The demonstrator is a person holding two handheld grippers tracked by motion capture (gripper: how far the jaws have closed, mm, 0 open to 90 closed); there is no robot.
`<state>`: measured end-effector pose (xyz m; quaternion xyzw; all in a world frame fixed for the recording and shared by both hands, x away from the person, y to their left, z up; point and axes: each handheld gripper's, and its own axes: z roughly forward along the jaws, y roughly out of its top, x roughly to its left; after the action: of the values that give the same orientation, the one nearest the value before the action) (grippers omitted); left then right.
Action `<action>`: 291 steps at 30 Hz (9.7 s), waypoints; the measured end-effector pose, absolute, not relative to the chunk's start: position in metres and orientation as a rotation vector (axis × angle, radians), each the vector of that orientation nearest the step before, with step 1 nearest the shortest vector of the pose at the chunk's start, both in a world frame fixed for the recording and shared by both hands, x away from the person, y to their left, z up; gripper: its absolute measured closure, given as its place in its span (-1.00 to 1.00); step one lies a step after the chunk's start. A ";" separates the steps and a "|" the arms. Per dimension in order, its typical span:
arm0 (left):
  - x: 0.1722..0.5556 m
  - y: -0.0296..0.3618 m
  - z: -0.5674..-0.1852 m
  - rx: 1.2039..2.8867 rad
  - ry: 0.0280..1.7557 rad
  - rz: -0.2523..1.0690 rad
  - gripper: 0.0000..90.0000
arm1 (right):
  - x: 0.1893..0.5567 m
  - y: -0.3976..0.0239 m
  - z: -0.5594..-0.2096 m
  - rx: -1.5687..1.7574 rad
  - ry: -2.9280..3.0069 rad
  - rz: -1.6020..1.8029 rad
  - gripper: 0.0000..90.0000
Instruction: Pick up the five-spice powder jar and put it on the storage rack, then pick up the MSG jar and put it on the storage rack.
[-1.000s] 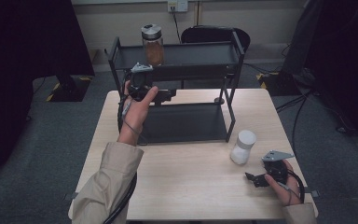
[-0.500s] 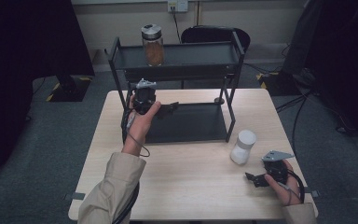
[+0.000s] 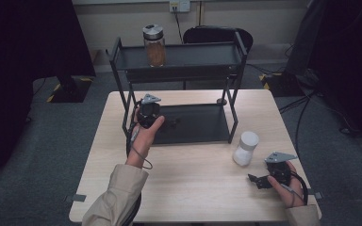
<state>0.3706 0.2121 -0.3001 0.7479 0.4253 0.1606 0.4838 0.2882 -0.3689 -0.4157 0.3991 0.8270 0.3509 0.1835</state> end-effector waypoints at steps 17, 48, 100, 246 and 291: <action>0.358 0.216 -0.339 1.820 1.056 0.367 -0.95 | 0.288 -0.369 -0.416 1.126 2.332 0.990 -1.00; 0.331 0.219 -0.406 1.910 1.081 0.307 -0.95 | 0.288 -0.369 -0.416 1.126 2.332 0.990 -1.00; 0.297 0.219 -0.419 2.130 1.038 0.455 -1.00 | 0.288 -0.369 -0.416 1.126 2.333 0.988 -1.00; 0.297 0.219 -0.419 2.128 1.039 0.455 -1.00 | 0.354 -0.297 -0.308 0.784 2.406 1.342 -0.23; 0.297 0.219 -0.419 2.129 1.038 0.455 -1.00 | 0.399 -0.240 -0.170 0.724 2.326 1.357 -0.23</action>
<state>0.2968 0.2185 -0.4190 0.8247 0.4020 0.1764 0.3567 0.3990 -0.2404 -0.1696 0.2555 0.8213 0.4790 0.1756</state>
